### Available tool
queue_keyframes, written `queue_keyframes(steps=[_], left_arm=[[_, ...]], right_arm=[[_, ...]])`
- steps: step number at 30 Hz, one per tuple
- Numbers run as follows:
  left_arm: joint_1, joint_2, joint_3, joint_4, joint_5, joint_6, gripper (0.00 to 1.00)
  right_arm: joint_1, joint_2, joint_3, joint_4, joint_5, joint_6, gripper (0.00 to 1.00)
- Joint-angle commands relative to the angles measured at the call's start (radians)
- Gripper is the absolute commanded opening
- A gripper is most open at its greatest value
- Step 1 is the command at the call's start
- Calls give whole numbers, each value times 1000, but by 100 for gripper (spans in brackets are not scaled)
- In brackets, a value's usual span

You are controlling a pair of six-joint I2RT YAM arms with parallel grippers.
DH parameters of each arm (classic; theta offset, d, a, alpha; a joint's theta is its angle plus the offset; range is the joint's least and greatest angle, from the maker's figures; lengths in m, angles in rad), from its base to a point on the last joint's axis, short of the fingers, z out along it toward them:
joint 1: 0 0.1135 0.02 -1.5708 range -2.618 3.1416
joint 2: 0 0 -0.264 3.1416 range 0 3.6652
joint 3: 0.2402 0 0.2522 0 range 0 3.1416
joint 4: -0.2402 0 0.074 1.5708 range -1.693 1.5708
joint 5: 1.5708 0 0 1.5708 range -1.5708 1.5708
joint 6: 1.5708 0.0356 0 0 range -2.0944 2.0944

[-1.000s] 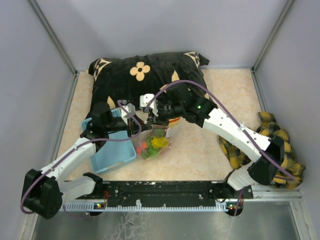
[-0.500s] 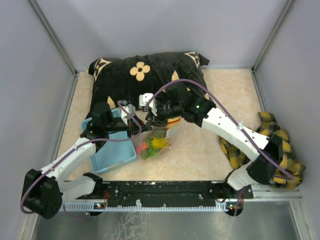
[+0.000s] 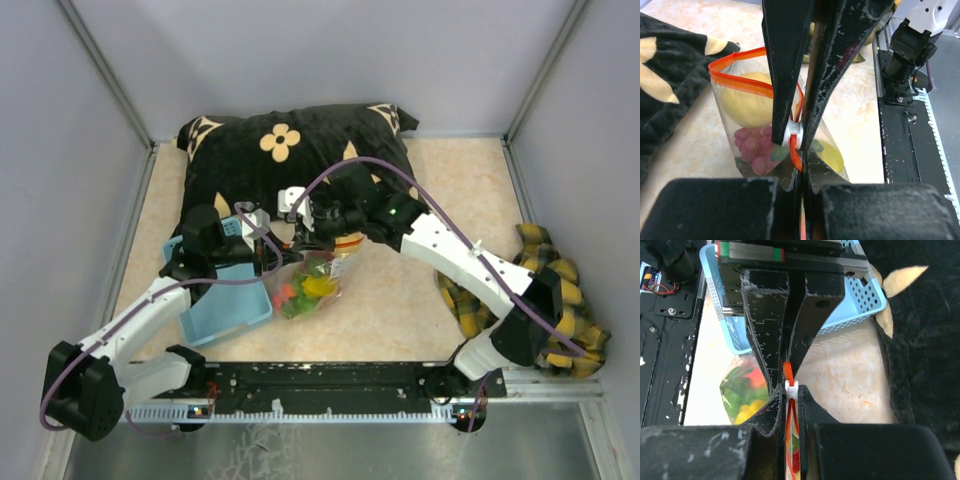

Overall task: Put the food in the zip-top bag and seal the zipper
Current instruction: Zip the zipper food storage bag at the center of the board.

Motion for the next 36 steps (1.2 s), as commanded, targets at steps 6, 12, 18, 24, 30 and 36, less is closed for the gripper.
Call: queue_keyframes(steps=[6,12,18,24,30,36], left_arm=[[-7,-58,-17,66,-10,4,1],[-7,-78,-35,69,-53,12,1],[-6,-78,-35,71,-92,29,1],[-4,-63,-11,77,-130,38,1],[4,-23,8,117,-197,19,1],[13,44,2,153,-247,-26,1]], right_arm=[[-72,-99,-88,-8,99,-8,0],[-112,-138,-136,-13,165,10,0],[-125,-221,-147,-23,214,20,0],[-132,-269,-129,-70,302,22,0],[-135,-312,-138,-101,349,51,0],[-136,-350,-175,-107,372,82,0]])
